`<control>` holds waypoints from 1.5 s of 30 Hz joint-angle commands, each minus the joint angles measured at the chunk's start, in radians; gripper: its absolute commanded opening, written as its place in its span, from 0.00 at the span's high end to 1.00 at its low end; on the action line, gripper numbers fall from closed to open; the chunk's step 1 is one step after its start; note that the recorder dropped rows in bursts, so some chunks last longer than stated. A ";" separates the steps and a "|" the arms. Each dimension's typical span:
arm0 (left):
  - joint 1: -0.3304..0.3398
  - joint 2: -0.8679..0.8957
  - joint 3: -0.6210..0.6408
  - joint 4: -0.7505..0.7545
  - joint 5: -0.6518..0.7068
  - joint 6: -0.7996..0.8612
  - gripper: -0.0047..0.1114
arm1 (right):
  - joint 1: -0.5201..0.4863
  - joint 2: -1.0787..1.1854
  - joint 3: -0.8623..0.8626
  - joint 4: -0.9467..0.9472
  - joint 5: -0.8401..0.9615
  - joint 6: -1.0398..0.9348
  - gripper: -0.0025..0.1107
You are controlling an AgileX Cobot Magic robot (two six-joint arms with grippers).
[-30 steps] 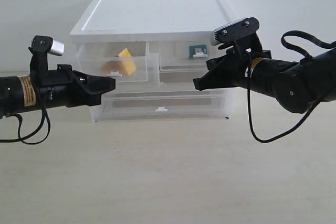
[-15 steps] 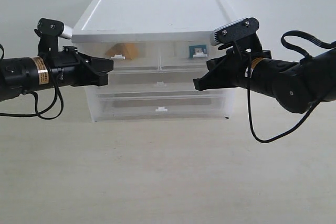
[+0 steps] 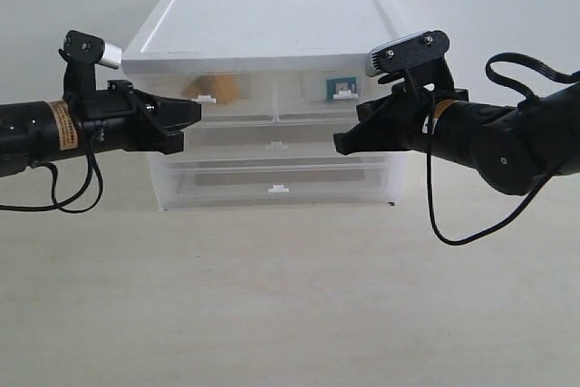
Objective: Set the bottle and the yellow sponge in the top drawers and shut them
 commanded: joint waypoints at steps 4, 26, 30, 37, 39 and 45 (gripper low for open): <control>0.008 -0.076 0.081 -0.080 0.025 0.110 0.93 | -0.010 -0.095 0.011 -0.146 0.082 0.181 0.98; 0.088 -0.793 0.640 -0.489 -0.145 0.347 0.93 | -0.010 -1.039 0.582 -0.138 -0.079 0.256 0.98; 0.088 -1.030 0.724 -0.515 -0.113 0.389 0.93 | -0.010 -1.269 0.659 -0.138 -0.025 0.274 0.98; 0.088 -1.411 0.813 -0.554 0.065 0.366 0.93 | -0.010 -1.609 0.693 -0.138 0.184 0.327 0.98; 0.088 -1.555 0.832 -0.559 0.155 0.321 0.93 | -0.010 -1.730 0.716 -0.138 0.190 0.359 0.98; 0.088 -1.886 0.856 -0.555 0.352 0.299 0.93 | -0.010 -1.877 0.758 -0.138 0.326 0.367 0.98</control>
